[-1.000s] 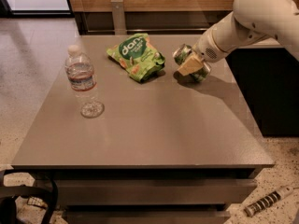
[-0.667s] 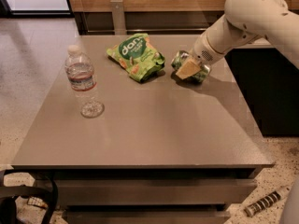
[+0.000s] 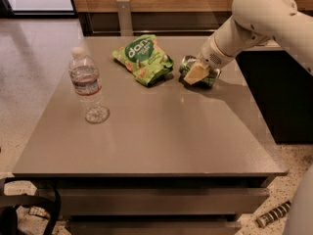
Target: Knock green can over
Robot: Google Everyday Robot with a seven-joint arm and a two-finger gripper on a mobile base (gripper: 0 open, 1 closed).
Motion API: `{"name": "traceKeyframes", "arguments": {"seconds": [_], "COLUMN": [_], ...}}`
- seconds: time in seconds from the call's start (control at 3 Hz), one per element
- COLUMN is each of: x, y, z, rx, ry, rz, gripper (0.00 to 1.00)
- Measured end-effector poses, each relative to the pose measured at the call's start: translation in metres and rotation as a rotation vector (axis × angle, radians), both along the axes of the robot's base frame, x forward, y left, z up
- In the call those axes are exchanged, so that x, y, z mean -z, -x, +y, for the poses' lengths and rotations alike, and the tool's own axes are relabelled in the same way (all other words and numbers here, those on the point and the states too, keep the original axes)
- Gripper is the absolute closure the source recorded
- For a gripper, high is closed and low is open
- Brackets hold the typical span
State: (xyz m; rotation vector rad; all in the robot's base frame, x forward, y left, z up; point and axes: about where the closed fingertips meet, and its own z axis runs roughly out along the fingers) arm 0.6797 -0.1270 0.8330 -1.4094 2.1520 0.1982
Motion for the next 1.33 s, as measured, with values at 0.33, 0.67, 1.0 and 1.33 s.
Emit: {"name": "traceKeyframes", "arguments": {"seconds": [0.33,0.67,1.0,1.33], "x": [-0.0017,0.0,0.0017,0.0035], "y": [0.0,0.0001,0.0001,0.0002], "z": [0.0,0.0015,0.0031,0.0046], "rx": [0.0,-0.003,-0.005,-0.008], "ry": [0.0,0.0,0.0,0.0], "rz": [0.0,0.003,0.006,0.009], "gripper": [0.82,0.59,0.36,0.12]}}
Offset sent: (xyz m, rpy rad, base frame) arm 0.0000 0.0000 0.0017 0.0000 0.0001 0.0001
